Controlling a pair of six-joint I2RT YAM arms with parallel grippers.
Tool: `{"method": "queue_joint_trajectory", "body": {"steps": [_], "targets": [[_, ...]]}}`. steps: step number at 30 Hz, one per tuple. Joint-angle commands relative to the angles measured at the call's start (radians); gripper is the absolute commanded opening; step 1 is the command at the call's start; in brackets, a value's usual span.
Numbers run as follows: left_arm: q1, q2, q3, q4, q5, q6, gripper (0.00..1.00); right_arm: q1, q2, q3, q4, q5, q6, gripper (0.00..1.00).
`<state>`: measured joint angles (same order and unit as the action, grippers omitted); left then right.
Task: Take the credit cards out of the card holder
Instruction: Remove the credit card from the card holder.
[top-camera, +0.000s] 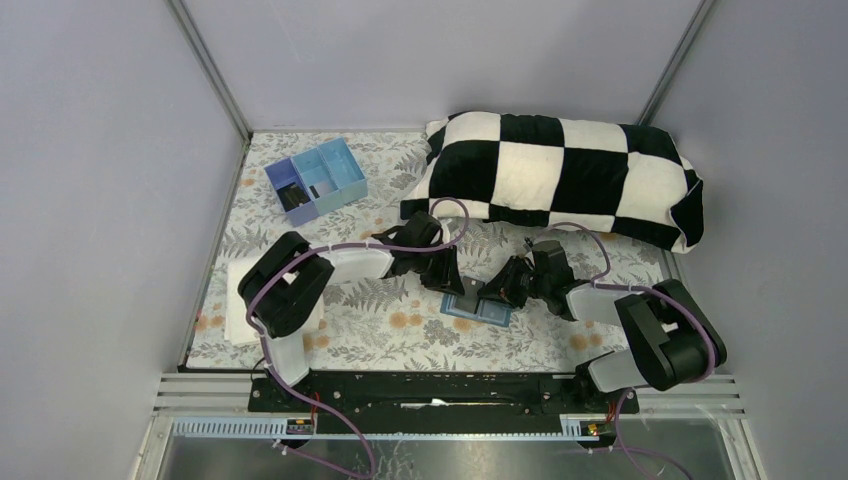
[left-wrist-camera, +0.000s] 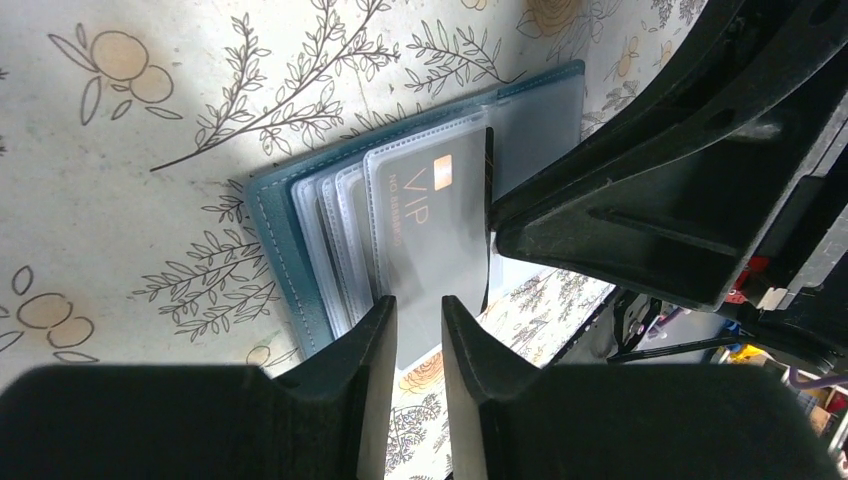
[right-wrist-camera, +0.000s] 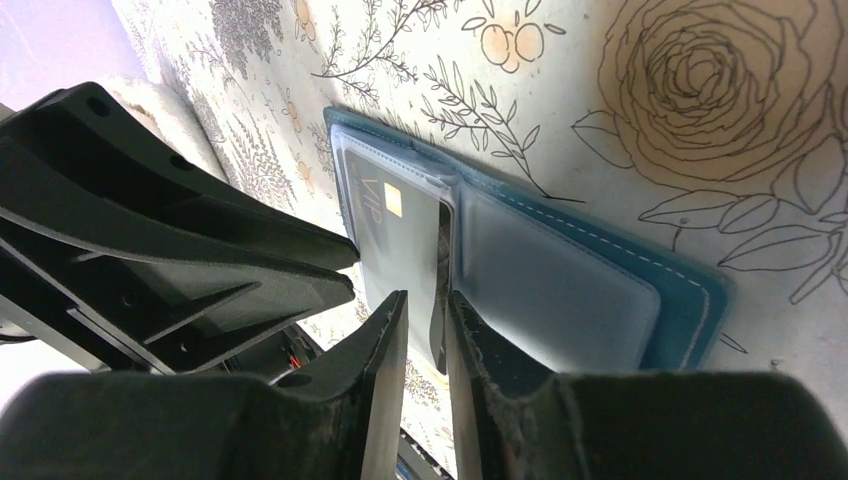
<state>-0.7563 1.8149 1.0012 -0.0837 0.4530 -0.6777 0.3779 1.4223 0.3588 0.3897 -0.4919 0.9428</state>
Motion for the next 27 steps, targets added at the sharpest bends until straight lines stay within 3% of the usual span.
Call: {"method": "queue_joint_trajectory", "body": {"steps": [1,18,27], "targets": [[-0.010,0.046,0.025,0.019,0.018,0.018,0.27,0.003,0.011,0.022,0.042,-0.022,0.006,0.28],[-0.024,0.108,0.009,0.041,0.029,-0.007,0.19,0.003,0.010,-0.009,0.037,-0.007,0.008,0.27],[-0.024,0.120,0.003,0.028,0.012,-0.003,0.05,0.003,-0.014,-0.029,0.007,0.030,-0.002,0.27]]}}
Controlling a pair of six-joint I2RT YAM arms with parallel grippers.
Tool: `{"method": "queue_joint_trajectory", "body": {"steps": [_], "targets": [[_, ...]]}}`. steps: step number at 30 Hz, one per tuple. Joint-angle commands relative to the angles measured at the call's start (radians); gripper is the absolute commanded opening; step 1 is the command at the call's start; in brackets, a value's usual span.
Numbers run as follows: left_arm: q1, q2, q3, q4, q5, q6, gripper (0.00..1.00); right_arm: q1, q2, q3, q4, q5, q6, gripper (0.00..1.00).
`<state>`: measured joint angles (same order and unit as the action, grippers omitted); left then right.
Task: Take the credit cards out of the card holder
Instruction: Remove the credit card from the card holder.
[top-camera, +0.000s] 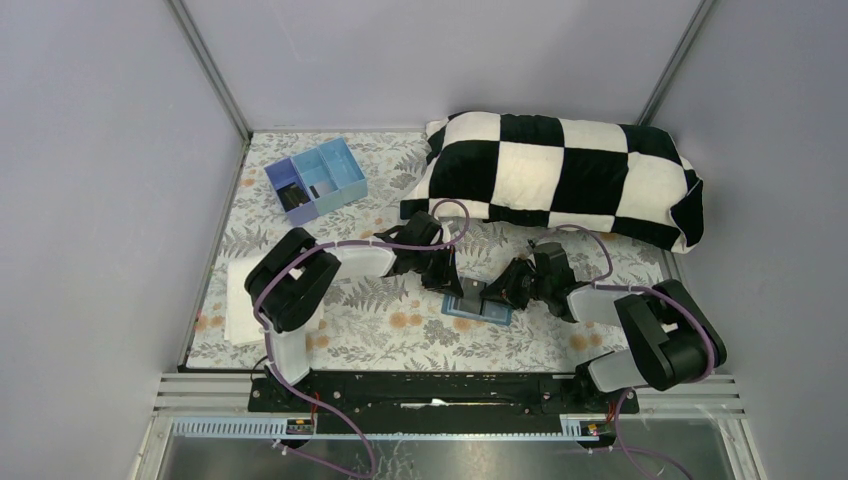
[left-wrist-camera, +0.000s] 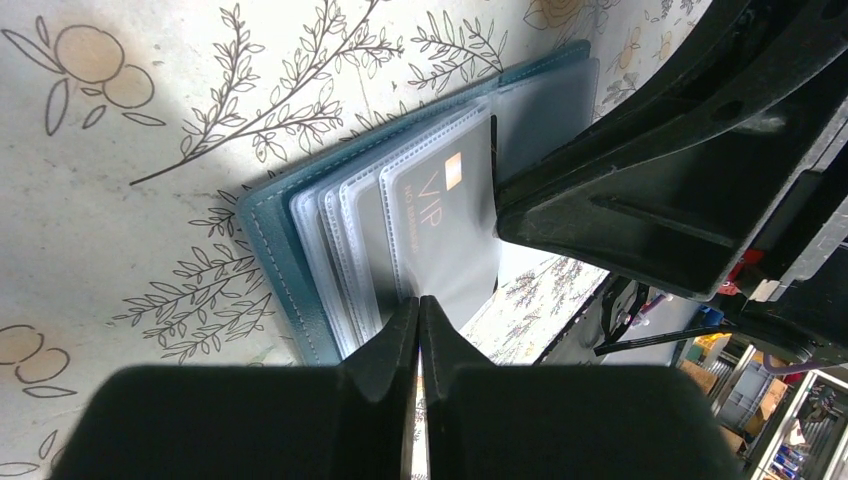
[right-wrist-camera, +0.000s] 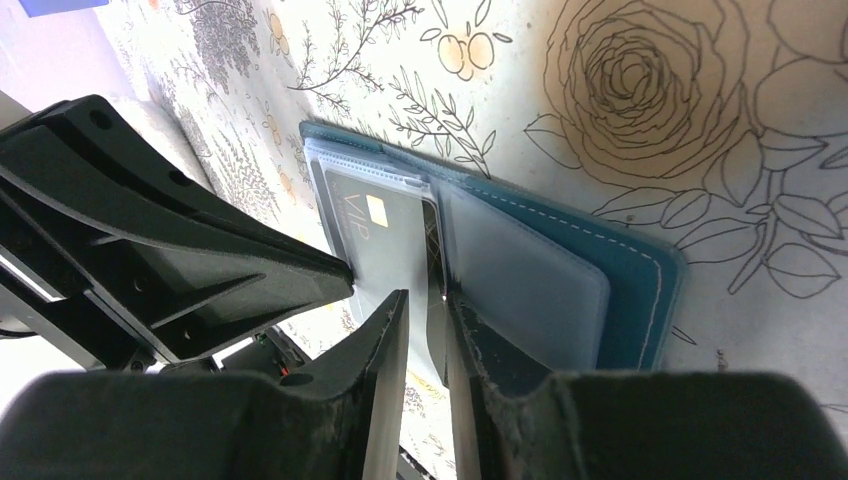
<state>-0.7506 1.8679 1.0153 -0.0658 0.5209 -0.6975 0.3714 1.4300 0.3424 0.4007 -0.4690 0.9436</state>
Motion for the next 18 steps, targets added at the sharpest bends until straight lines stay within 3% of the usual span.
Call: {"method": "queue_joint_trajectory", "body": {"steps": [1,18], "targets": [[-0.030,0.070,-0.010,0.007,-0.061,0.019,0.02,0.009,-0.026,-0.013,-0.007,0.011,-0.003,0.28],[-0.028,0.112,0.000,-0.044,-0.096,0.028,0.00,0.008,-0.100,-0.019,-0.119,0.108,-0.044,0.28]]}}
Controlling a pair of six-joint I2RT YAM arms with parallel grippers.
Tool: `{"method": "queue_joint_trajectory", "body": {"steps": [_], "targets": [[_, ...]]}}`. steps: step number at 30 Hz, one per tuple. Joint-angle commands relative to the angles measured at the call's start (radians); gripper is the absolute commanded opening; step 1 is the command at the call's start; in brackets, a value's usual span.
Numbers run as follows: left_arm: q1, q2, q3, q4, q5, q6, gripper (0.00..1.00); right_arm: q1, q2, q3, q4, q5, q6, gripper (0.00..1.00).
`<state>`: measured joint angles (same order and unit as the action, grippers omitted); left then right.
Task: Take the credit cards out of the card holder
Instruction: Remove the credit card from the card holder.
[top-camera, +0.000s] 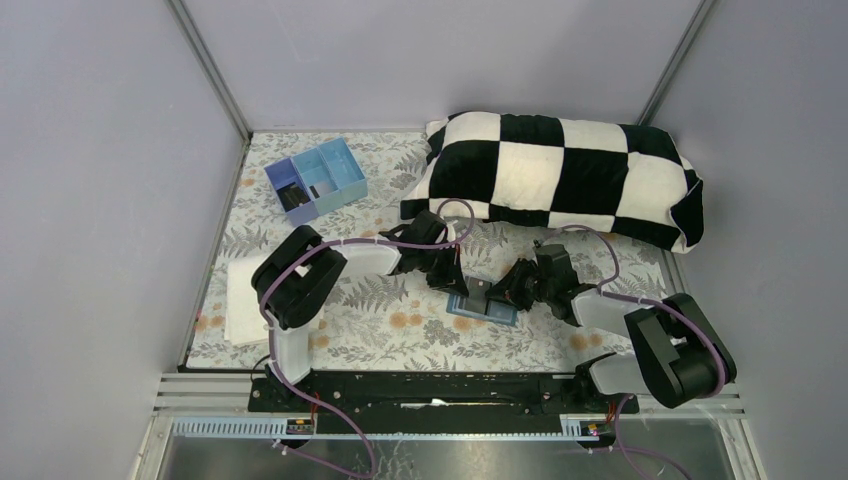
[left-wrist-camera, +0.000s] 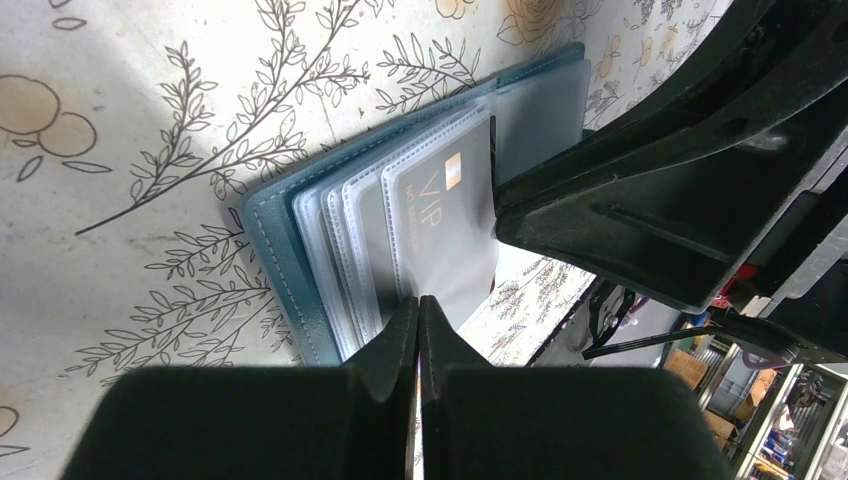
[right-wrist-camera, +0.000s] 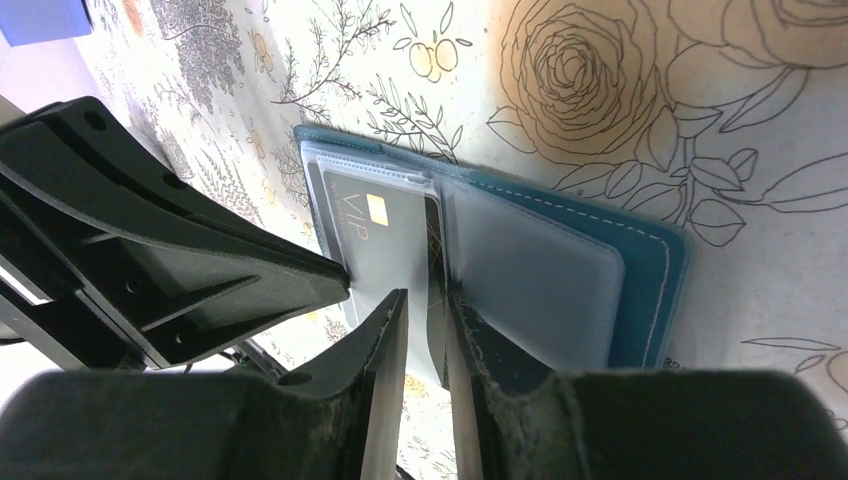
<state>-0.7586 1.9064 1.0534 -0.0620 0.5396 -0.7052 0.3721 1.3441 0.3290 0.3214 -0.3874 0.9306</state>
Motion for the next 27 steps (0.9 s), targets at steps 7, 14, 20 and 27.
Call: {"method": "queue_joint_trajectory", "body": {"steps": [7,14,20,27], "targets": [[-0.020,0.086,-0.028,-0.062,-0.118,0.039,0.00,0.009,-0.012,-0.032,-0.016,0.016,-0.019,0.27],[-0.020,0.094,-0.026,-0.086,-0.134,0.044,0.00,0.008,-0.017,-0.083,0.045,0.013,0.037,0.29],[-0.020,0.091,-0.032,-0.087,-0.134,0.045,0.00,0.006,0.053,-0.124,0.170,-0.036,0.105,0.28],[-0.020,0.089,-0.036,-0.087,-0.133,0.045,0.00,-0.002,0.130,-0.187,0.369,-0.081,0.197,0.18]]}}
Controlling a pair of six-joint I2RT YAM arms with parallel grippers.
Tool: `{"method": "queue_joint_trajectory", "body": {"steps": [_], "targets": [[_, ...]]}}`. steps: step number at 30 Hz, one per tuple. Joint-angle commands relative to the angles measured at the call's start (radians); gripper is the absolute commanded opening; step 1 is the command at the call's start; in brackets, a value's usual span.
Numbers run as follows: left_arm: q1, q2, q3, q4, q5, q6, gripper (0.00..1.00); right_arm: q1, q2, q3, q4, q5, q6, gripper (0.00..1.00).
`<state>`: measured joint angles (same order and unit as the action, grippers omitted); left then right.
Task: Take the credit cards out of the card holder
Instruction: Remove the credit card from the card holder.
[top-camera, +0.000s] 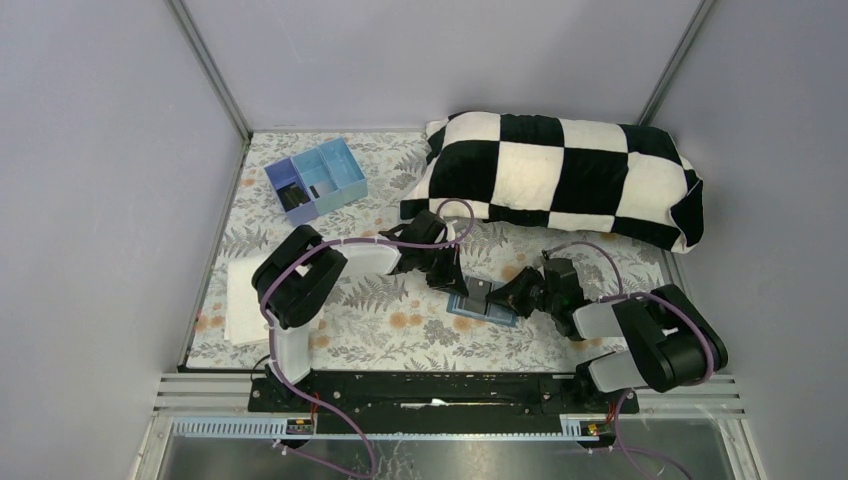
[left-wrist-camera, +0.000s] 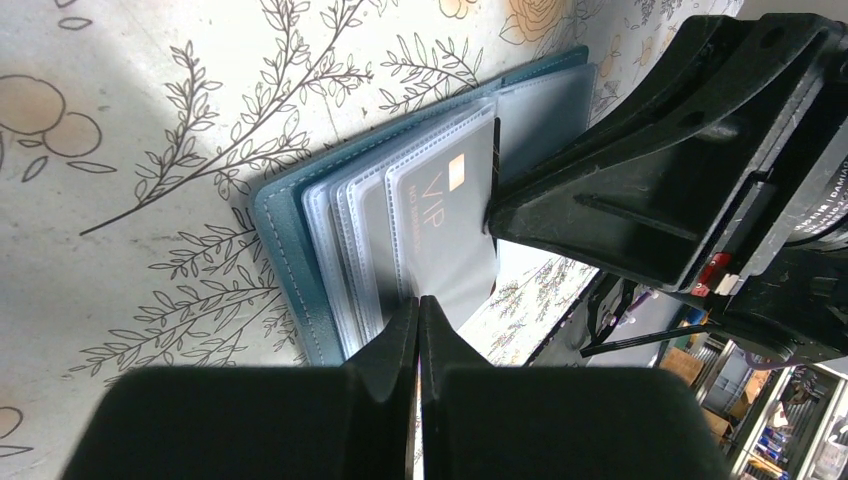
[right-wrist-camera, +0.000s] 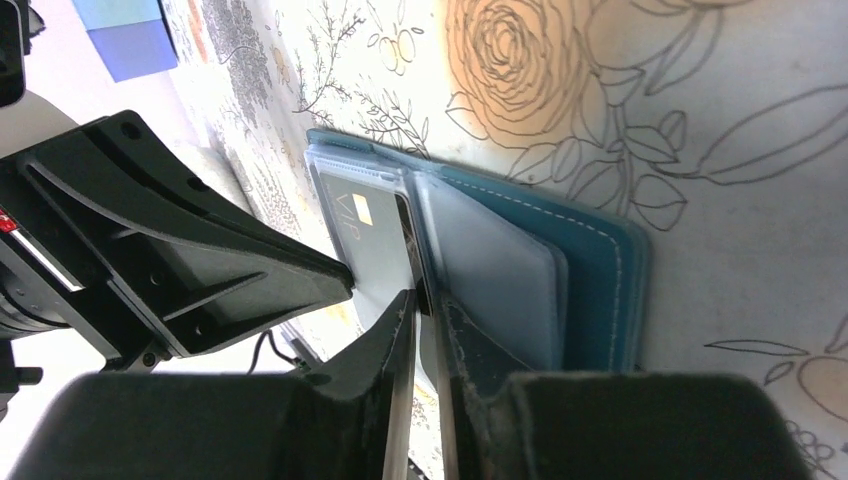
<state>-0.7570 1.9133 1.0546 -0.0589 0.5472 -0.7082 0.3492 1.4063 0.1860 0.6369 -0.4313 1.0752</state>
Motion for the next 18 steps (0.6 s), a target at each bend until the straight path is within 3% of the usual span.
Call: {"method": "queue_joint_trajectory", "body": {"steps": [1,5,18], "targets": [[-0.021,0.082,-0.038,-0.090,-0.139,0.049,0.00,0.020,0.070,-0.046,0.062,-0.040,0.054,0.15],[-0.021,0.081,-0.038,-0.090,-0.139,0.050,0.00,0.018,0.055,-0.044,0.062,-0.041,0.047,0.00],[0.006,0.061,-0.062,-0.101,-0.146,0.058,0.00,-0.016,-0.194,0.025,-0.324,0.039,-0.140,0.00]]}}
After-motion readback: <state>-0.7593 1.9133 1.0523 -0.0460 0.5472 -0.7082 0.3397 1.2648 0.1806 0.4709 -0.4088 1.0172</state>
